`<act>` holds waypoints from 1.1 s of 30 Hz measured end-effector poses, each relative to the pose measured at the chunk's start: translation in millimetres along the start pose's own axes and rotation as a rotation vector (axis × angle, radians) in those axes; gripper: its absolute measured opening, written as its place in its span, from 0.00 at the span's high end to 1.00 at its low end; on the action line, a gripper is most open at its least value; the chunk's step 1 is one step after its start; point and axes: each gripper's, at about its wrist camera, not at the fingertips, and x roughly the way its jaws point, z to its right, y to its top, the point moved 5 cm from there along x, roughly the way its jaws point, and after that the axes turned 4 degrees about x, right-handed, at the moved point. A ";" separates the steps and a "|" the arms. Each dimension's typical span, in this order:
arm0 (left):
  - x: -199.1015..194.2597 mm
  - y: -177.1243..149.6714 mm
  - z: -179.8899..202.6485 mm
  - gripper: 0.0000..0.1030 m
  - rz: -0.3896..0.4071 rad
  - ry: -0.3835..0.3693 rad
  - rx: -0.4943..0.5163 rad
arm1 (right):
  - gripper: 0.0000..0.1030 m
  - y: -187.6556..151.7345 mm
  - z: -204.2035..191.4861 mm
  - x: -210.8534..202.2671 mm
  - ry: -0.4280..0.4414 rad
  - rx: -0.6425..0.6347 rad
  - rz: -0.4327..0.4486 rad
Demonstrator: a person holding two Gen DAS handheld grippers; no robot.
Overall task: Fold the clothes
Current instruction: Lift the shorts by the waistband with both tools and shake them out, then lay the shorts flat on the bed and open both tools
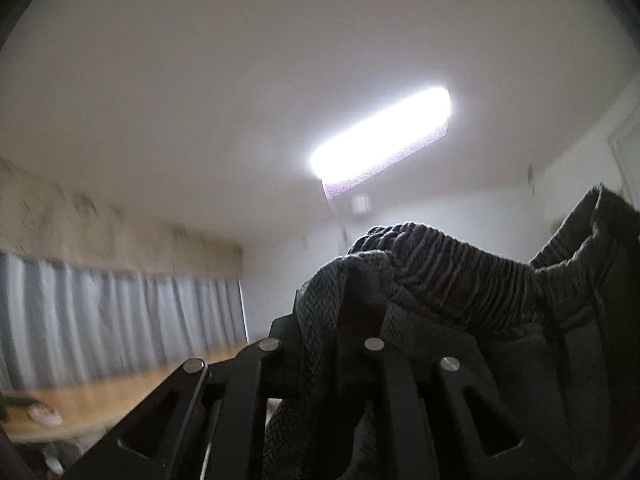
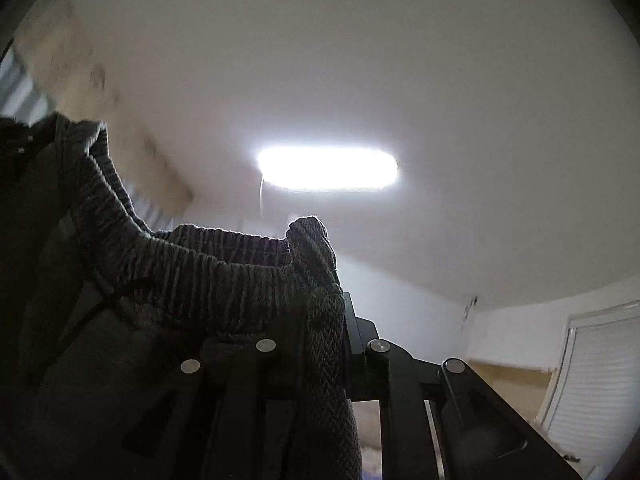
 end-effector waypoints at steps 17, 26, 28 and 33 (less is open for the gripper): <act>323.4 -352.7 182.1 0.88 -0.673 -0.088 0.031 | 0.86 -353.6 -124.1 258.6 -0.002 -0.043 -0.534; 424.9 -404.5 245.8 0.87 -0.808 -0.164 0.125 | 0.86 -480.3 -97.2 402.5 0.019 0.016 -0.799; 437.5 -440.7 261.9 0.86 -0.917 -0.207 0.142 | 0.86 -528.0 -104.0 421.6 0.071 0.093 -0.940; 440.4 -497.7 255.9 0.53 -1.091 -0.263 0.088 | 0.37 -607.5 -100.2 421.3 0.082 0.260 -1.159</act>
